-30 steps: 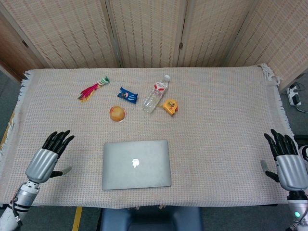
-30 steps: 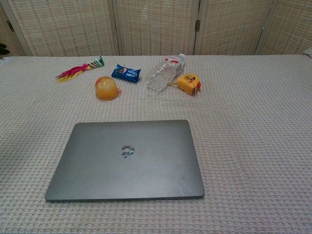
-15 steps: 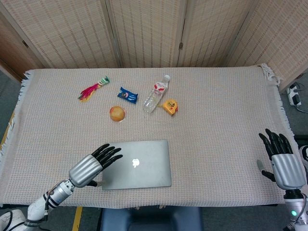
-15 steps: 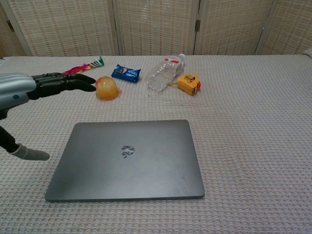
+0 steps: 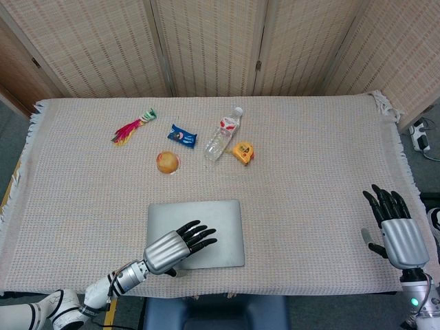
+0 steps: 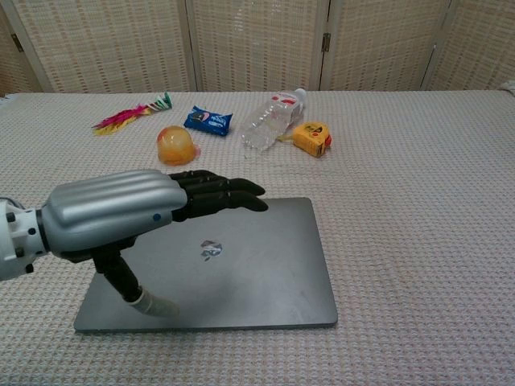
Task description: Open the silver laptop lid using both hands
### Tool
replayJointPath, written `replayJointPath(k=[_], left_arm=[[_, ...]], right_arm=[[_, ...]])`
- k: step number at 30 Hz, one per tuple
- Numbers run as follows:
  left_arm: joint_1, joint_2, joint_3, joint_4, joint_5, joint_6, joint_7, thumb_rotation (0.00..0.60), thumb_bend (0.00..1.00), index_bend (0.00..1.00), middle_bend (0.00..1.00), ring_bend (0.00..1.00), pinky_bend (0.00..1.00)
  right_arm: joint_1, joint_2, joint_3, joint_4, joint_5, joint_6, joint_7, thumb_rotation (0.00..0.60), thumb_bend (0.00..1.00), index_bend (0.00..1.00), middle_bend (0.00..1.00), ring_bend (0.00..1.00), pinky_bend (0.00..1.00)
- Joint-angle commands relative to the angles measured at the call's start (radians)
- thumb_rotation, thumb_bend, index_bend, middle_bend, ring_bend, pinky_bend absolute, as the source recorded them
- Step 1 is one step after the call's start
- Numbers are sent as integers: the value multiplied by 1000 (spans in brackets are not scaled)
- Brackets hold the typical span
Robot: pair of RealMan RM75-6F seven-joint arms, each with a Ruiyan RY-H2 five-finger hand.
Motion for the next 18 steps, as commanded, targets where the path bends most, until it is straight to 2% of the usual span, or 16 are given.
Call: replayJointPath(k=[1,6,18], left_arm=[[-19,-35,-7,12,-31,-31,31,600,194,52,22,2,0],[-38,-101,-19,48,-84,-65,68,600,194,54,25,2,0],[-62,-195,-15,113,-158,-99,146,600,194,58,27,2,0]], right_arm=[[2,-1,0,3,0,-1,2,600,429,0,0,46,0],[4,-7,1,11,2,-3,8,600,429,0,0,44,0],[4,-14,-1,30,6,-3,29,600,428,0,0,43,0]])
